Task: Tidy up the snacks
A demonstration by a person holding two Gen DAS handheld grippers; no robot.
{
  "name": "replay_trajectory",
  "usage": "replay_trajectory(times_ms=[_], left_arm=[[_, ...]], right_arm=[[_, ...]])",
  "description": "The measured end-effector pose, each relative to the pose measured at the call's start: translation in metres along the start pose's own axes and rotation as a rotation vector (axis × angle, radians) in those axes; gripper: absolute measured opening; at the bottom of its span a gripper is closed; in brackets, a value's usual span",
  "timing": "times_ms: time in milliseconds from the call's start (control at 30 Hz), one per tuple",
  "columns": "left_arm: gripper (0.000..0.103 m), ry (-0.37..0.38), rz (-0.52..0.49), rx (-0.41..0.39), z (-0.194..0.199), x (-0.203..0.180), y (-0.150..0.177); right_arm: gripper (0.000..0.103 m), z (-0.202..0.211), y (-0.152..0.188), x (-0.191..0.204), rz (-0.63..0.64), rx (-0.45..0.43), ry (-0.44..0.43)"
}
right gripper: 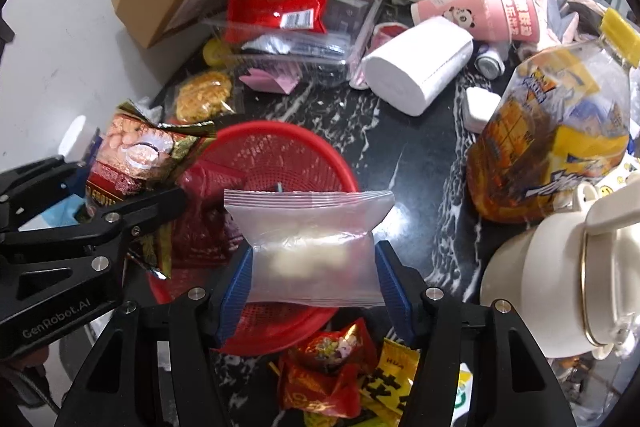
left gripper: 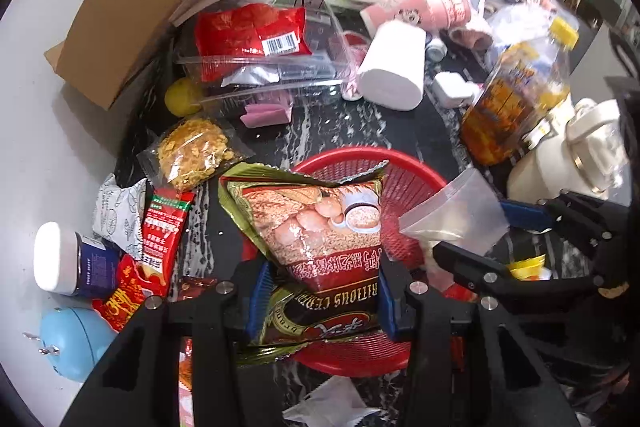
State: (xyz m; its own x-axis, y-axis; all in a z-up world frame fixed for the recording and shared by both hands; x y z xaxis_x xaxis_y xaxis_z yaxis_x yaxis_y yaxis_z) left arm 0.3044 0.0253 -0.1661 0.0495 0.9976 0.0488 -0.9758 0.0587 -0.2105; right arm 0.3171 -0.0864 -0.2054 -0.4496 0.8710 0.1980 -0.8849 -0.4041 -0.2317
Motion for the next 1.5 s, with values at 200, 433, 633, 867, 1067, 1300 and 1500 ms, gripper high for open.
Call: replay_trajectory(times_ms=[200,433,633,867,1067,1300,1500], left_arm=[[0.044,-0.012,0.014,0.047,-0.011,0.004,0.002],[0.079,-0.047,0.009,0.02,-0.006,0.004,-0.001],[0.079,-0.066,0.0,0.0,0.001,0.001,-0.003],[0.079,-0.077,-0.002,-0.047,0.021,0.005,-0.005],[0.079,-0.073,0.008,-0.103,0.046,0.01,-0.005],[0.079,-0.039,0.026,-0.167,0.082,0.014,-0.003],[0.079,-0.036,0.041,-0.221,0.115,0.019,0.004]], right_arm=[[0.066,-0.004,0.002,0.001,0.012,0.005,0.03],[0.072,-0.004,0.009,-0.003,-0.012,0.029,0.016],[0.072,0.001,0.012,-0.005,-0.019,0.028,0.015],[0.073,0.011,0.009,-0.004,-0.016,0.016,0.019],[0.073,0.027,0.007,-0.001,-0.002,-0.01,0.032],[0.073,0.056,0.006,0.005,0.006,-0.059,0.045],[0.073,0.089,0.008,0.01,0.016,-0.105,0.084]])
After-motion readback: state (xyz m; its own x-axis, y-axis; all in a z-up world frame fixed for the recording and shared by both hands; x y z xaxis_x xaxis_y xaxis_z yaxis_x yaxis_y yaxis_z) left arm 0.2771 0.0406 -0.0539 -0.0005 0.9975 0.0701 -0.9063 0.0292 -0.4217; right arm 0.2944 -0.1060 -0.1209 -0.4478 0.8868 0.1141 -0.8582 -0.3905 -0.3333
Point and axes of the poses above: each gripper's, at about its wrist camera, not at the fingertips, and z roughly against the way its jaws point, x to its left, y to its underside, the point moved 9 cm from there along -z, roughly the way its jaws point, and after that the axes turned 13 degrees about x, right-handed, at the moved point
